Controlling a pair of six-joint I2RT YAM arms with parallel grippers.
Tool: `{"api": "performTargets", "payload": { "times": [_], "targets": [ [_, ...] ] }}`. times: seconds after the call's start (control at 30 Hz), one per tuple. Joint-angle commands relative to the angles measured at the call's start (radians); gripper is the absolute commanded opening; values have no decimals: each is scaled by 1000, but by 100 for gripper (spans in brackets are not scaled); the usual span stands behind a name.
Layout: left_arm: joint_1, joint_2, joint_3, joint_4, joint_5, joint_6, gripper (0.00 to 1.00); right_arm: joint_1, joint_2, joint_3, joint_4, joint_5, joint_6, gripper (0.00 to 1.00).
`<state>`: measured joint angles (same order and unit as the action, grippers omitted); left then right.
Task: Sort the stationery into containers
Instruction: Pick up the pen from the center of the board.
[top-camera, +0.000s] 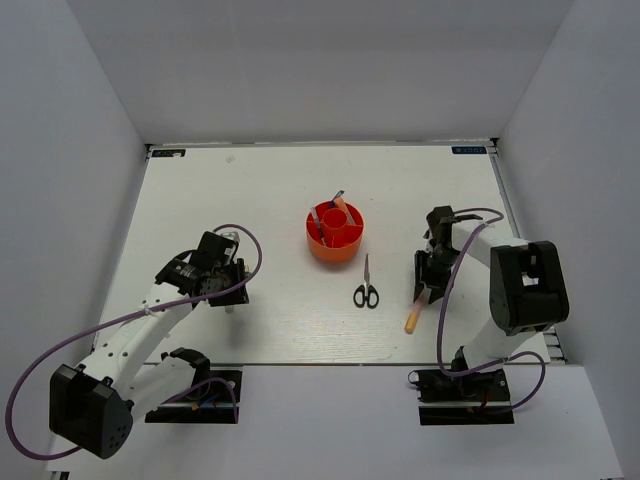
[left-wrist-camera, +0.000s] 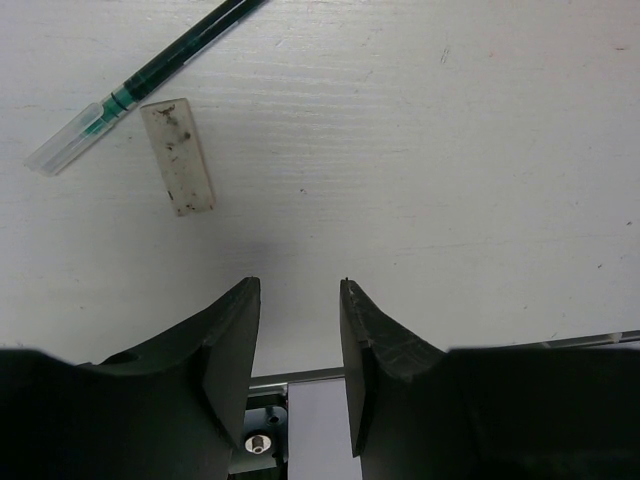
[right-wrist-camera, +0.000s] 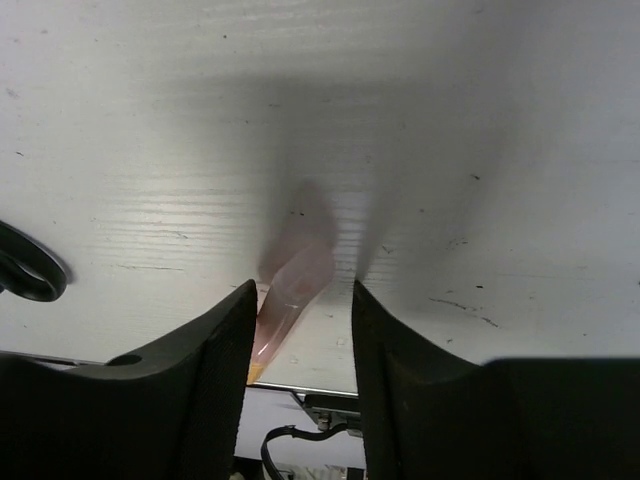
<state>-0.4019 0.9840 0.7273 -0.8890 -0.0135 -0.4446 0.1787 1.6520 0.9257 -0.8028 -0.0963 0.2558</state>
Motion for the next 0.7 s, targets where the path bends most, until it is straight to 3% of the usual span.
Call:
{"api": "performTargets", "payload": {
  "times": [0.0,0.2,0.37,0.53,0.67],
  "targets": [
    [6,-24,-5,12,12,9,48,4,15,-13,19,-3,23,46],
    [9,-25,-5,9,12,12,48,2,9,1,-13,-29,28,18],
    [6,-25,-6,12,12,12,47,1,-3,27,-38,-59,33,3],
    [8,-25,-6,13,9,12,47,1,-17,84,-62,-143,-1,0],
    [11,-25,-5,10,7,12,46,5,-32,244,-29,-255,-88,0]
  ]
}}
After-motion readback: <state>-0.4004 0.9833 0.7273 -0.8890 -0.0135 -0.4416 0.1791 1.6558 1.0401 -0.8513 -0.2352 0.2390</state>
